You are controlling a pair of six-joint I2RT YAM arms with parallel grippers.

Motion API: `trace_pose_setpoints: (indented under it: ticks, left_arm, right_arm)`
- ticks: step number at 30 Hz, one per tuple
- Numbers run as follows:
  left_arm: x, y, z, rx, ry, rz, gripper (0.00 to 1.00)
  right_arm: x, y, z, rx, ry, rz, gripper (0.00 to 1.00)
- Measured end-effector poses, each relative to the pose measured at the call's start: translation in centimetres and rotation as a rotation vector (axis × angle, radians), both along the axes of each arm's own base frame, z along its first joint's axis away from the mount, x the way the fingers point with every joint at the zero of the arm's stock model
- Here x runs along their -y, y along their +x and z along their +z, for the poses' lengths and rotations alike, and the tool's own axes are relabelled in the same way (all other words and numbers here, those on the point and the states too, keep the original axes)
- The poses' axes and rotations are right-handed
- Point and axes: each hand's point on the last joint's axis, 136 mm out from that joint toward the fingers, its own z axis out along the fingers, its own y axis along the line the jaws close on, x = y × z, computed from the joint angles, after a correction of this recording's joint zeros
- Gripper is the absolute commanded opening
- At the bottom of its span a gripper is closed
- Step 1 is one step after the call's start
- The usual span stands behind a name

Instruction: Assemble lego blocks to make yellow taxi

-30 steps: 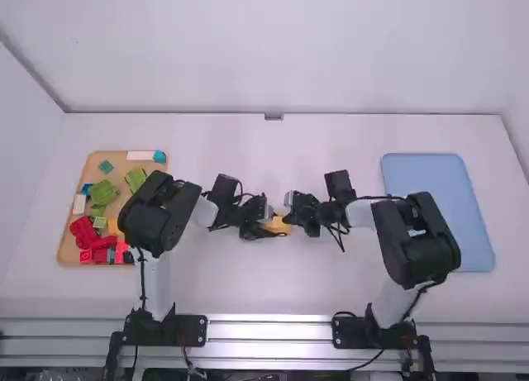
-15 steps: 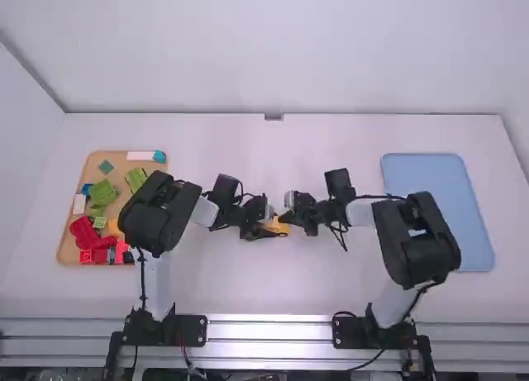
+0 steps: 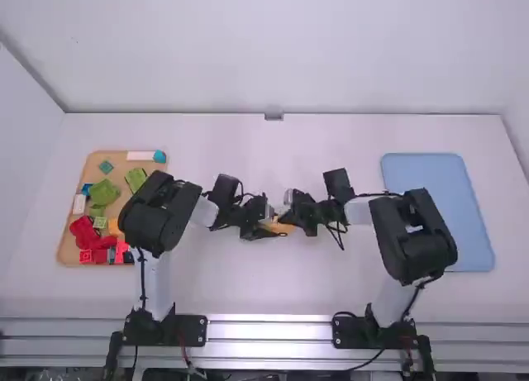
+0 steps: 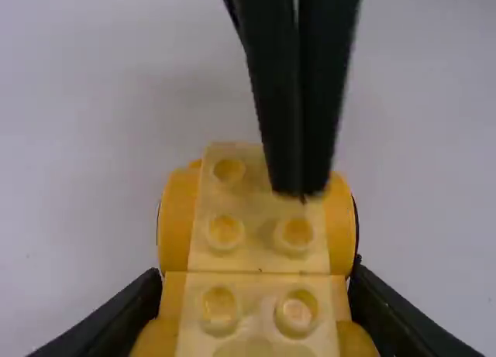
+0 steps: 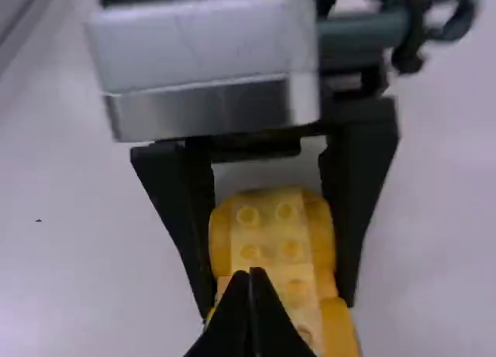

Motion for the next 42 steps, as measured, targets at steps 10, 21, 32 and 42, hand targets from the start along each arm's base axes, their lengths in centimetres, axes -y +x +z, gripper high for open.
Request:
trace_pose_setpoints:
  ticks: [10,21,32,42]
  left_arm:
    - [0.1,-0.1,0.0,-0.003,-0.003,-0.005,0.34]
    - [0.1,-0.1,0.0,-0.001,-0.001,-0.003,0.40]
    - [0.1,0.0,0.0,0.008,0.000,-0.002,0.95]
    - [-1.2,0.1,1.3,-0.197,0.097,0.073,0.99]
  right_arm:
    - [0.1,0.1,-1.7,-0.061,-0.082,-0.038,0.00]
    - [1.1,1.9,0.5,0.002,0.027,-0.035,0.30]
    - [2.8,7.9,5.8,0.152,0.210,-0.152,0.98]
    - [4.3,12.1,6.2,0.025,0.063,-0.509,0.98]
